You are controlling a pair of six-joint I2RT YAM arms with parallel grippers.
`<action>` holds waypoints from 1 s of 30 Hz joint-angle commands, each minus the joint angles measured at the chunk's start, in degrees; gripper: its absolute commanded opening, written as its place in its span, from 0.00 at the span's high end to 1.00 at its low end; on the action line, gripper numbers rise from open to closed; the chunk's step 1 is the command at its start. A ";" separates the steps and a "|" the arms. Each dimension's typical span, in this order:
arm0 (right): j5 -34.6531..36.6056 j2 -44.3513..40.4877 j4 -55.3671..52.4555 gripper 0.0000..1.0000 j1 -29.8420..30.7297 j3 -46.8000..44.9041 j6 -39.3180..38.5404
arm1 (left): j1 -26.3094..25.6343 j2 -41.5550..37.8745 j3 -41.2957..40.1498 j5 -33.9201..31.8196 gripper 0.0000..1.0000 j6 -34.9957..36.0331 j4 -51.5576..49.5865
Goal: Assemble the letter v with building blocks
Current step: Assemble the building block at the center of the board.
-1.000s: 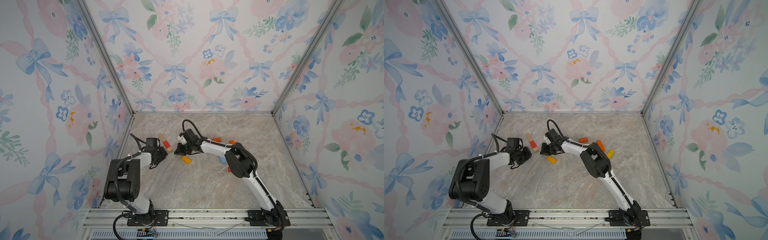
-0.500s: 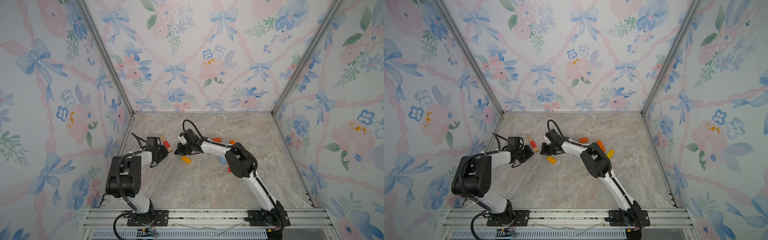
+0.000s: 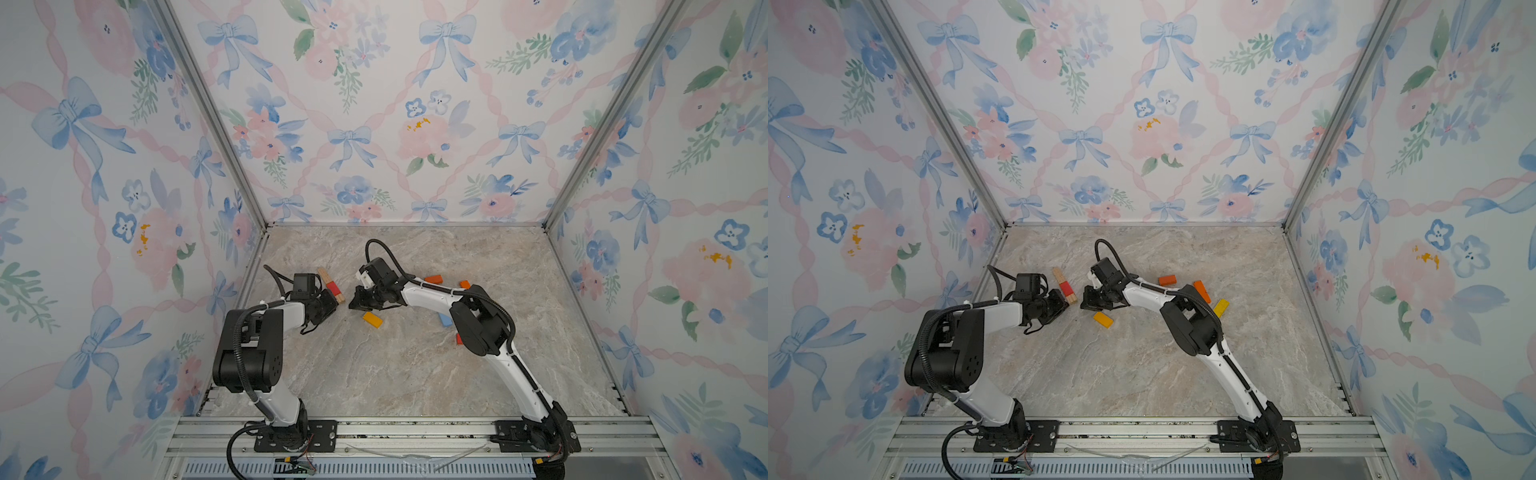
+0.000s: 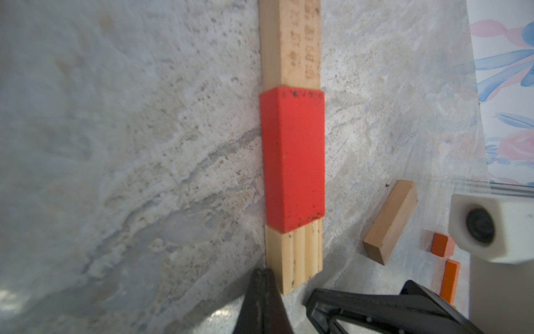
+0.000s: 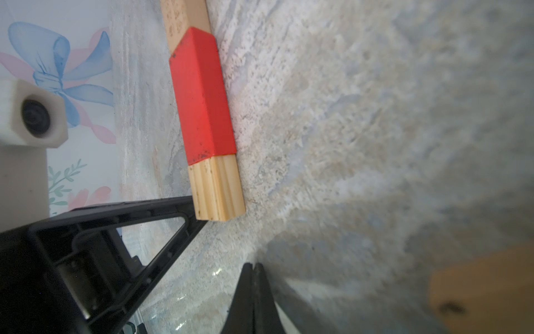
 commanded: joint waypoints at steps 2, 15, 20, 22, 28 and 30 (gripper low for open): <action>2.31 0.23 -4.18 1.00 -0.85 -2.19 0.31 | 0.34 2.42 -0.59 -0.98 1.00 -0.66 -4.38; 2.21 0.34 -4.10 1.00 -0.82 -2.20 0.42 | 0.34 2.95 -0.93 -1.59 1.00 -0.59 -4.16; 2.13 0.37 -4.10 1.00 -0.77 -2.16 0.49 | 0.34 2.80 -0.93 -1.84 1.00 -0.50 -4.48; 2.04 0.42 -4.10 1.00 -0.71 -2.02 0.49 | 0.34 2.58 -0.94 -2.27 1.00 -0.41 -4.86; 1.34 1.12 -4.32 1.00 -0.18 -0.69 0.66 | 0.68 2.08 -0.58 -3.38 1.00 0.20 -6.05; 1.17 1.56 -4.52 1.00 0.01 0.01 0.75 | 0.94 2.00 -0.49 -3.52 1.00 0.30 -6.10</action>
